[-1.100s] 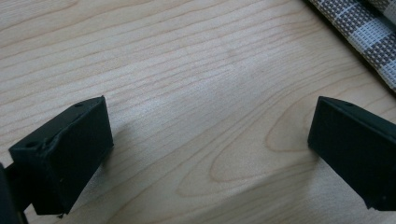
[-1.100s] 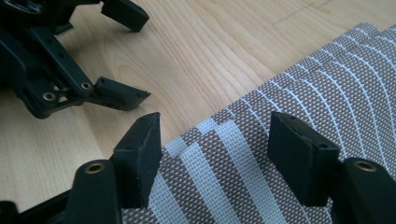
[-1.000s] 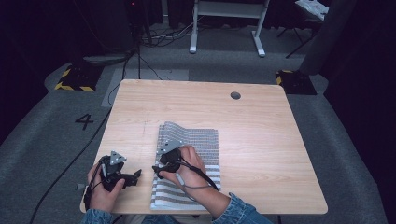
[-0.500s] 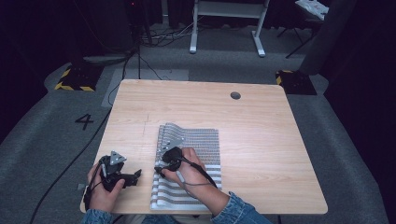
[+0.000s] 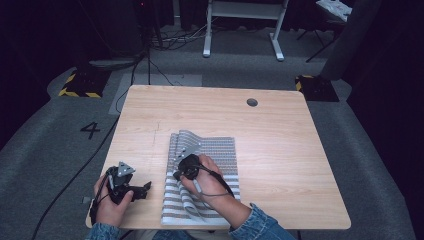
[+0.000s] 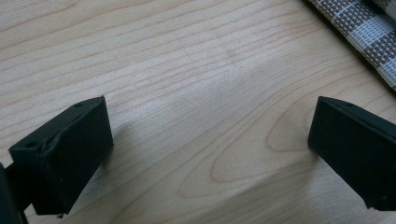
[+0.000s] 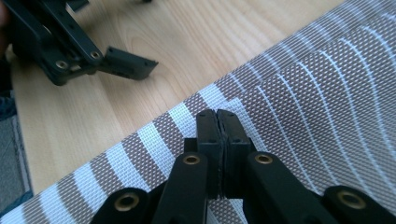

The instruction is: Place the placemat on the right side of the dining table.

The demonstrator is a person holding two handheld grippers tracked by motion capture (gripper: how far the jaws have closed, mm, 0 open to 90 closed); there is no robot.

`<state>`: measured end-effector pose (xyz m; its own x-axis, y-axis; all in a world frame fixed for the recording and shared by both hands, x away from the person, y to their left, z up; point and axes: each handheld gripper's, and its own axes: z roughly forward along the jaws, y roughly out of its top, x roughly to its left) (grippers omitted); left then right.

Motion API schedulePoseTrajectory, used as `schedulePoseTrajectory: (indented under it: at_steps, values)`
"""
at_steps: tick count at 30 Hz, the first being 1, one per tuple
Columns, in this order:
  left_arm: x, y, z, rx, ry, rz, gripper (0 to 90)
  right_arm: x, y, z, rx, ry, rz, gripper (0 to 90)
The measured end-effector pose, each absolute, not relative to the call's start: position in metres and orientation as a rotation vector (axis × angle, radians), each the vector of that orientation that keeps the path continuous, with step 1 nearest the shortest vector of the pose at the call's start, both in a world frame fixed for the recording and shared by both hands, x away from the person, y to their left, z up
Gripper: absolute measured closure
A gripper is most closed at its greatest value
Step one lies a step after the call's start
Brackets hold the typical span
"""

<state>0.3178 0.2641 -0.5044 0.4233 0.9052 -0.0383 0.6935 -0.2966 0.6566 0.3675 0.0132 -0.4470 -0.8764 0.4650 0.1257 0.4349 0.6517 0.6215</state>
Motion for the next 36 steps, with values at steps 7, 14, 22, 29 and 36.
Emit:
schedulePoseTrajectory:
  at_steps: [7, 14, 22, 29, 36]
  values:
    - [0.319, 0.263, -0.505, 2.07, 1.358, 0.47, 0.1, 0.366, -0.018, -0.41, 0.756, 2.732, 1.16, 89.7]
    - [0.319, 0.263, -0.505, 2.072, 1.359, 0.474, 0.1, 0.364, -0.055, -0.377, 0.776, 2.634, 1.225, 89.8]
    - [0.319, 0.264, -0.505, 2.073, 1.358, 0.471, 0.1, 0.361, -0.076, -0.352, 0.752, 2.558, 1.239, 89.9]
    - [0.319, 0.263, -0.505, 2.069, 1.358, 0.471, 0.0, 0.359, -0.1, -0.327, 0.781, 2.486, 1.252, 90.0]
    - [0.319, 0.264, -0.505, 2.075, 1.354, 0.472, 0.0, 0.359, -0.13, -0.304, 0.813, 2.405, 1.255, 90.0]
